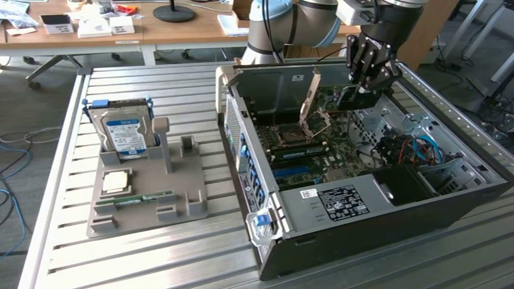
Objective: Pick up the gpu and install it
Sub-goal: 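Insert the gpu into the slot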
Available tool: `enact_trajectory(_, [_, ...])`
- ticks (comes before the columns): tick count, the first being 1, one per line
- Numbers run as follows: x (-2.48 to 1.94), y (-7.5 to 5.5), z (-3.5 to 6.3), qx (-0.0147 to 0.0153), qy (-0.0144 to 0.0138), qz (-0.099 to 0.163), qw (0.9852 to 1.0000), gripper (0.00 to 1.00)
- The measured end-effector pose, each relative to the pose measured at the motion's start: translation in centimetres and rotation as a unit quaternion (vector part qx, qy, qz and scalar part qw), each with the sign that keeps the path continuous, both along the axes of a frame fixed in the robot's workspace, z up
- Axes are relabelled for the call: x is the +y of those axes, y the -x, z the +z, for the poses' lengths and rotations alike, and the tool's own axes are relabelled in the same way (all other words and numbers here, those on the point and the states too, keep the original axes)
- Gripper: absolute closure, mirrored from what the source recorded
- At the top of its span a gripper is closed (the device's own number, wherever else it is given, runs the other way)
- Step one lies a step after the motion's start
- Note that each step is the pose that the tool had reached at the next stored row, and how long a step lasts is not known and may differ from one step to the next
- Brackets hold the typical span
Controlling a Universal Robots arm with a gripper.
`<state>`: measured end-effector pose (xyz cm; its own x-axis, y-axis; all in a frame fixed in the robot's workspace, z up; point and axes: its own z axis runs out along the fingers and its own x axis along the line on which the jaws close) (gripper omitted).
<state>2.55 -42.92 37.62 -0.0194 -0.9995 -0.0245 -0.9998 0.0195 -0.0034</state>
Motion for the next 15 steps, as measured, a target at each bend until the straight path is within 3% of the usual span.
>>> enact_trajectory(15, [0.01,0.06,-0.29,-0.0001,-0.0003,0.0,1.0,0.73])
